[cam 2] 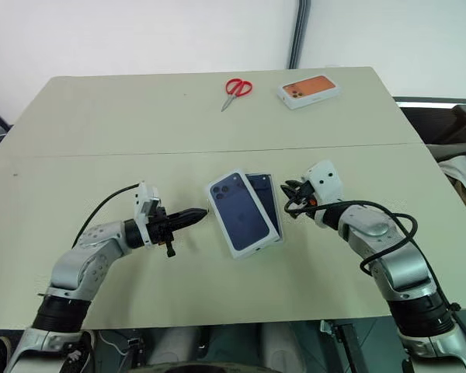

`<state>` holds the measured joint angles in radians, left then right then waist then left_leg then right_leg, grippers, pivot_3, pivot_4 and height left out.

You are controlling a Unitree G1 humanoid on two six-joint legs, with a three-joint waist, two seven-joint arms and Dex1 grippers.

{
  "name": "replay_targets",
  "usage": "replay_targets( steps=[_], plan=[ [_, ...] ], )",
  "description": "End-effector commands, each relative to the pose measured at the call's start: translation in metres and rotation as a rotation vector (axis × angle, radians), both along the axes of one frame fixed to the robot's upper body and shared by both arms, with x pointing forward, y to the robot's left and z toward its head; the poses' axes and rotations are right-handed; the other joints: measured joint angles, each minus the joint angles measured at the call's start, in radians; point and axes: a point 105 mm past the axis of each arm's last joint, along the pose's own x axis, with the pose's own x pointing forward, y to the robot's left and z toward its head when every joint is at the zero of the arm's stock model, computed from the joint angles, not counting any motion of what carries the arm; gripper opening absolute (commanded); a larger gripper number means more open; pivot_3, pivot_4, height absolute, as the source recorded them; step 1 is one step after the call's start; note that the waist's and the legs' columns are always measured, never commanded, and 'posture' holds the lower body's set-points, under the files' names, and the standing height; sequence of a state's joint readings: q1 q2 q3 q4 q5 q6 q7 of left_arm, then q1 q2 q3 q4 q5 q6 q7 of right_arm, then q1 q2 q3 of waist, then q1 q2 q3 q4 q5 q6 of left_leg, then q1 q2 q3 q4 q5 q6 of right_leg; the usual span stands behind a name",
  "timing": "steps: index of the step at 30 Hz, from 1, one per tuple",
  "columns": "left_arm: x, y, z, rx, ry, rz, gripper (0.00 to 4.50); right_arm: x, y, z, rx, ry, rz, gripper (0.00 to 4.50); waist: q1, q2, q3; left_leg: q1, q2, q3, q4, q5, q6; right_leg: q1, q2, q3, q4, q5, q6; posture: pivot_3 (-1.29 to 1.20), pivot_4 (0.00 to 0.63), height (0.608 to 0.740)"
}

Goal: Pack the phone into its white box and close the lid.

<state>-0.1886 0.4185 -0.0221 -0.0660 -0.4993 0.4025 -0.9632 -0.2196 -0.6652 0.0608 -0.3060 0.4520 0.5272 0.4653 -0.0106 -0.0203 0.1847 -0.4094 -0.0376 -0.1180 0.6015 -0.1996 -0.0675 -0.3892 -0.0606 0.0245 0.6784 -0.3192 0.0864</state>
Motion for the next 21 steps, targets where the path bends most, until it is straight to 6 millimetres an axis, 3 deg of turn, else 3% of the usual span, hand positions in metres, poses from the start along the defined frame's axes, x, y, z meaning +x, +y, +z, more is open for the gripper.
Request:
replay_targets(
  steps=[1, 7, 15, 21],
  plan=[
    [0.001, -0.008, -0.009, -0.005, 0.009, 0.015, 0.00, 0.000, 0.010, 0.006, -0.049, -0.064, 0.035, 0.05, 0.000, 0.000, 0.000, 0.000, 0.000, 0.000, 0.000, 0.000, 0.000, 0.000, 0.000, 0.000, 0.000, 0.000, 0.000, 0.00, 0.150, 0.740],
    [0.000, -0.029, -0.022, -0.002, 0.044, -0.011, 0.00, -0.005, 0.017, -0.001, -0.076, -0.042, 0.082, 0.05, -0.001, 0.000, 0.000, 0.000, -0.001, 0.000, 0.000, 0.000, 0.000, 0.001, -0.001, 0.000, -0.003, 0.000, 0.000, 0.00, 0.150, 0.740],
    [-0.001, -0.039, -0.029, 0.001, 0.058, -0.027, 0.00, -0.006, 0.017, -0.004, -0.096, -0.044, 0.076, 0.05, 0.000, 0.000, 0.000, 0.000, -0.001, 0.000, -0.001, 0.000, 0.000, 0.001, -0.001, 0.000, -0.003, 0.000, 0.001, 0.00, 0.150, 0.740],
    [0.016, -0.054, -0.006, -0.044, -0.023, -0.001, 0.00, -0.008, 0.011, -0.002, -0.091, -0.054, 0.065, 0.05, 0.004, 0.000, 0.000, 0.000, -0.002, 0.000, 0.001, 0.000, 0.000, 0.003, -0.001, 0.000, -0.004, 0.001, 0.002, 0.00, 0.150, 0.740]
  ],
)
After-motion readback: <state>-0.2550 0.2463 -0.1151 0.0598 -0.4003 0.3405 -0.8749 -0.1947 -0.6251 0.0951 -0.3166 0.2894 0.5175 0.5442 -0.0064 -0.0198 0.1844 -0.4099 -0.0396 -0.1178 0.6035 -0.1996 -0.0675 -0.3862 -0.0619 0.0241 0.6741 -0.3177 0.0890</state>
